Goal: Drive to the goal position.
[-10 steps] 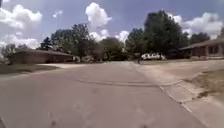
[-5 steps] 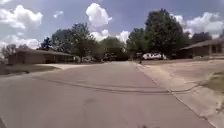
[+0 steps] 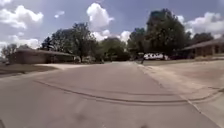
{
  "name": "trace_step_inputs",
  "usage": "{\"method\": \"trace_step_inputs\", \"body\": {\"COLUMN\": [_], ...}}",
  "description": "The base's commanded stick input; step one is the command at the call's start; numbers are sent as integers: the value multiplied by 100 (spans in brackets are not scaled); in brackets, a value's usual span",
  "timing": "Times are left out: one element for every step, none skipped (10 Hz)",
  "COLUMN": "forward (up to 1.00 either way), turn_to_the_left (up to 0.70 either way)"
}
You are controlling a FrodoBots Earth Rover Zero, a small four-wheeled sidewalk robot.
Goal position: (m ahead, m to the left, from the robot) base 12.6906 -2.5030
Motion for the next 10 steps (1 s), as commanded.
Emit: {"method": "trace_step_inputs", "body": {"forward": [85, 85, 85, 85, 85, 85, 85, 85, 85, 85], "turn_to_the_left": [0, 0, 0, 0, 0, 0, 0, 0, 0, 0]}}
